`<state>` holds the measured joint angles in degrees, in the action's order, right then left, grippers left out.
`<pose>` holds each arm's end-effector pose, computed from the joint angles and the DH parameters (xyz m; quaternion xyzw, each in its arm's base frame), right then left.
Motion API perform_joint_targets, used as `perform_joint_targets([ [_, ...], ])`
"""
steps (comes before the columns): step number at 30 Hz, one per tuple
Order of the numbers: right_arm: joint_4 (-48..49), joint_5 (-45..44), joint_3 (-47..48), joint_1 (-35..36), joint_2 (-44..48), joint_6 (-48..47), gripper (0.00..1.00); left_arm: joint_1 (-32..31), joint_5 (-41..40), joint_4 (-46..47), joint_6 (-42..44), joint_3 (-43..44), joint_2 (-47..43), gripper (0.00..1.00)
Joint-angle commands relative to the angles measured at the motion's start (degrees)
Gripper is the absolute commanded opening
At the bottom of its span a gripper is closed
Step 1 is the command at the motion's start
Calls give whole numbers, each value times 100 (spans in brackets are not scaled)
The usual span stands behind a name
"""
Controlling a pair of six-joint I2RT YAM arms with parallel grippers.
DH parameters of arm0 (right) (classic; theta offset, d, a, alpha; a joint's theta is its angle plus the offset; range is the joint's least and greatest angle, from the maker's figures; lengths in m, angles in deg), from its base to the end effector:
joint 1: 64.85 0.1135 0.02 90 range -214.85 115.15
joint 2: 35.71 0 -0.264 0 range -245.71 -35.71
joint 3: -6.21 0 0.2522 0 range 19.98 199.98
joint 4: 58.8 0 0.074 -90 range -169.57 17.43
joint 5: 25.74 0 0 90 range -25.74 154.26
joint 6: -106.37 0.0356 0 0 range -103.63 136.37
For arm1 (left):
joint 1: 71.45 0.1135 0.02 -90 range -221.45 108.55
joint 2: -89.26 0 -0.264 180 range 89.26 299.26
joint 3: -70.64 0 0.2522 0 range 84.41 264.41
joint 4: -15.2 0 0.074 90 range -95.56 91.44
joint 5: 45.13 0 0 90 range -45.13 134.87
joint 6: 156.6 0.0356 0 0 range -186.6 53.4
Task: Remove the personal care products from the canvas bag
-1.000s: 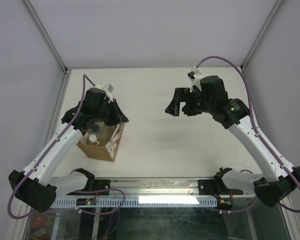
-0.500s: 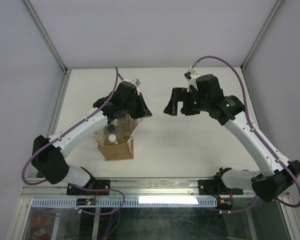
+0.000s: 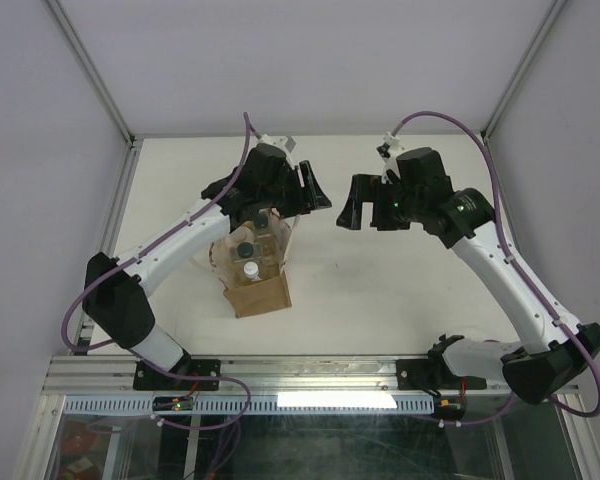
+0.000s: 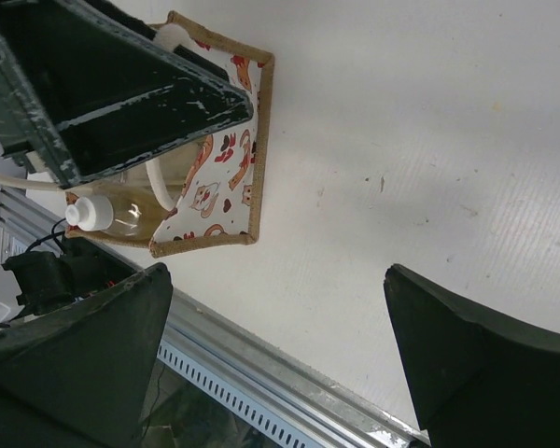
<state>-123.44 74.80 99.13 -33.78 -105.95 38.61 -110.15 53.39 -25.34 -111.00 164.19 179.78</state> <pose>0.2061 0.1318 0.3863 -0.1073 0.9040 0.2568 0.3246 0.2783 -0.2297 0.3243 -0.0117 0.8950 -0.3424 0.2858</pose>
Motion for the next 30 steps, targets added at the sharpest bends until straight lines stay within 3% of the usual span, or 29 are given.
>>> perform_joint_targets([
  [1, 19, 485, 248, -304, -60, 126, 100, 9, -231, 58, 494, 494, -500, 67],
  [4, 32, 758, 288, -409, -115, 30, 100, 175, -620, -518, 772, 501, -938, 85],
  [8, 40, 1090, 425, -400, -285, -69, 100, 513, -945, -1036, 1008, 332, -1680, 99],
  [14, -8, 1272, 714, -78, -631, -92, 100, 1061, -1420, -1867, 1450, 381, -2577, 99],
  [19, -61, 971, 1173, 523, -1042, 66, 99, 1141, -2567, -2820, 1346, 338, -3052, 99],
  [23, -237, 165, 1817, 1167, -1556, 337, 95, 1145, -3203, -3297, 785, -163, -3425, 99],
  [30, -672, -999, 3284, 2273, -2600, 452, 89, 1145, -3290, -3225, 217, -1364, -4275, 96],
])
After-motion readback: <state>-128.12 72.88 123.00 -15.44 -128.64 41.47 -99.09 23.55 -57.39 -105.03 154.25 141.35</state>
